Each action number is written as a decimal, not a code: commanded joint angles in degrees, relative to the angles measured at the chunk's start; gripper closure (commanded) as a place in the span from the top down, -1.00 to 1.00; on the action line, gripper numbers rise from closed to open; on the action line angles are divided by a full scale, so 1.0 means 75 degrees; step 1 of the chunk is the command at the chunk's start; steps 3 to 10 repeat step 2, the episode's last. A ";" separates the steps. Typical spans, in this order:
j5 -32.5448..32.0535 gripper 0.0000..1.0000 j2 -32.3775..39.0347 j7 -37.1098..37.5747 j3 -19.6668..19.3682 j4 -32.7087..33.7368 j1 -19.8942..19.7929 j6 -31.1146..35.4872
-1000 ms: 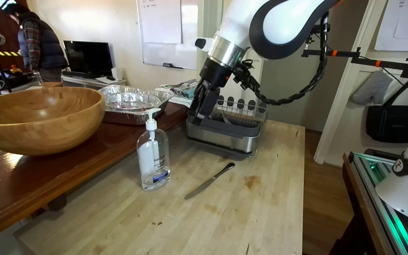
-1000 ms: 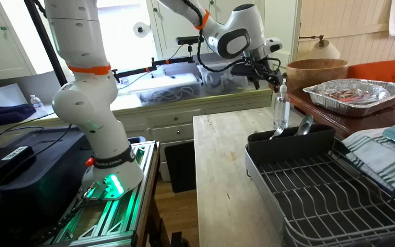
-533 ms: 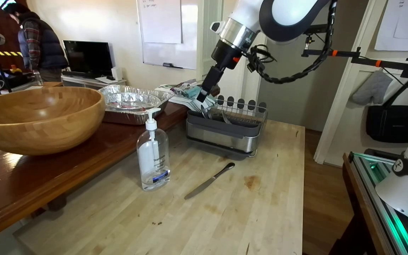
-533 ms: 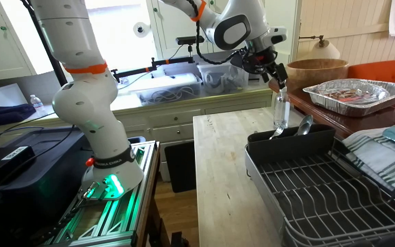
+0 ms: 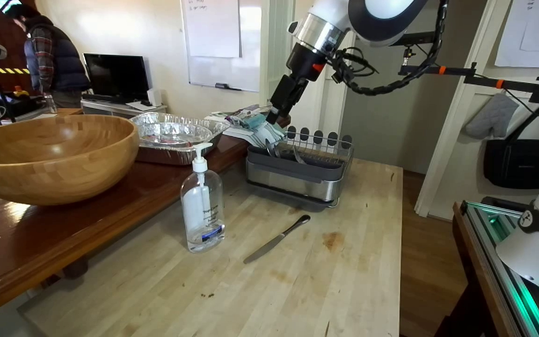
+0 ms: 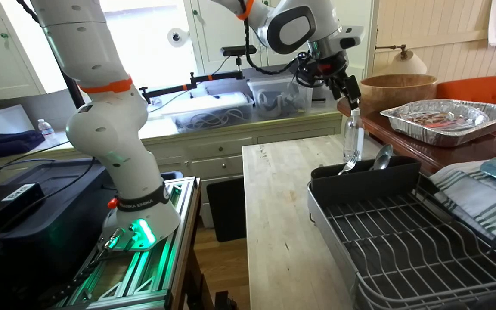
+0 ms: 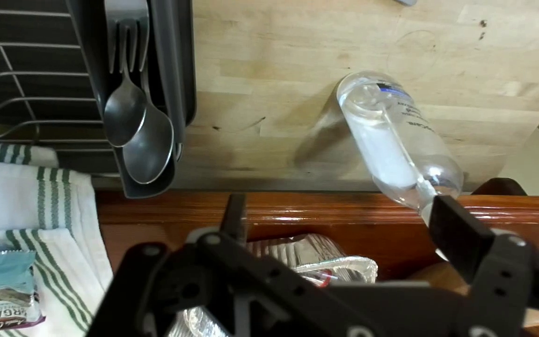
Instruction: Take the knife off the drying rack and place it on the counter top
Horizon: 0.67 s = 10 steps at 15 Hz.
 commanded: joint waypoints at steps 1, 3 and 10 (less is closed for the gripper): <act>-0.0035 1.00 0.0006 0.0041 -0.0125 0.0014 0.0137 -0.0013; -0.0035 1.00 0.0013 0.0041 -0.0127 0.0017 0.0144 -0.0013; -0.0035 1.00 0.0013 0.0041 -0.0127 0.0017 0.0144 -0.0013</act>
